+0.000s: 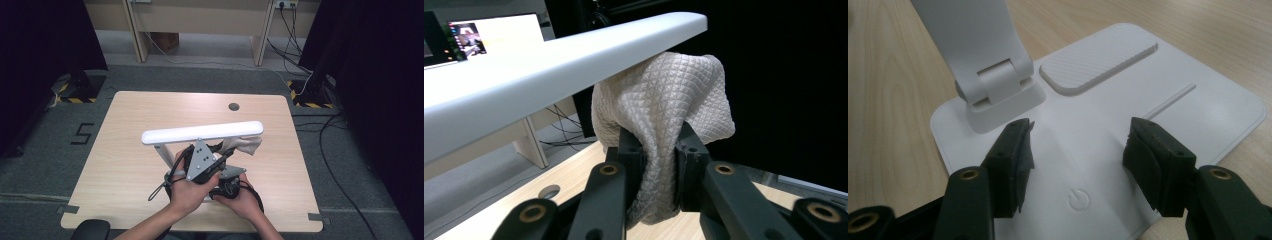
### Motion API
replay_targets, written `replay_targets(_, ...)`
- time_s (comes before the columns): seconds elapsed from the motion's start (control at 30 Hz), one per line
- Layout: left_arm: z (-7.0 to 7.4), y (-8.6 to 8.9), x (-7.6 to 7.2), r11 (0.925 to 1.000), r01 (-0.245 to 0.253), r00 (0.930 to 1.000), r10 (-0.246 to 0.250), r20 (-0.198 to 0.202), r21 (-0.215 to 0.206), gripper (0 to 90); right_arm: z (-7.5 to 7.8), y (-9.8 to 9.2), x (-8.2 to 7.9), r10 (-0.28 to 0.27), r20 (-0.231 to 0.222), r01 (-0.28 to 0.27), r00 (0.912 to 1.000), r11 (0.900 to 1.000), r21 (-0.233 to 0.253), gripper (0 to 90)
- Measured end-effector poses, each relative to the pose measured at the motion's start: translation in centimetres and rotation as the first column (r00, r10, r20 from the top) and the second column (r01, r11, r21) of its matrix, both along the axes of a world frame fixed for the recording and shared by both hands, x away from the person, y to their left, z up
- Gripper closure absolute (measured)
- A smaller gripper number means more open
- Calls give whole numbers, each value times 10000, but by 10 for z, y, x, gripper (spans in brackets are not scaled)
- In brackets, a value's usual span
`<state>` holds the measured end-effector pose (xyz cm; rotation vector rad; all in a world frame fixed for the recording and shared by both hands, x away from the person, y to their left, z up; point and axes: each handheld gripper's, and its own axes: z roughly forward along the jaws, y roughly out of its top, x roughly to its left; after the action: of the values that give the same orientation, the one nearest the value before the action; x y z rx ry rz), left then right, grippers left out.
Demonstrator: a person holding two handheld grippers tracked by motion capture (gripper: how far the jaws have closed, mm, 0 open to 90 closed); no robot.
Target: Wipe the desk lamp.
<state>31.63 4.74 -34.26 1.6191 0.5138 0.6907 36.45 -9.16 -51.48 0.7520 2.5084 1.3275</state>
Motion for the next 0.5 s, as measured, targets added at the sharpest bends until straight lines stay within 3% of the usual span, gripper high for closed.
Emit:
replay_targets(0.27, -2, -2, 3, 9998, -182, 9997, 183, 187, -65, 775, 0, 0, 0, 15, -24, -15, 10000, 10000, 10, 439)
replay_targets(0.5, 0, -16, 8, 9998, 168, 9997, -169, 170, 58, 773, 0, 0, 0, 14, -14, -14, 10000, 10000, 9, 439)
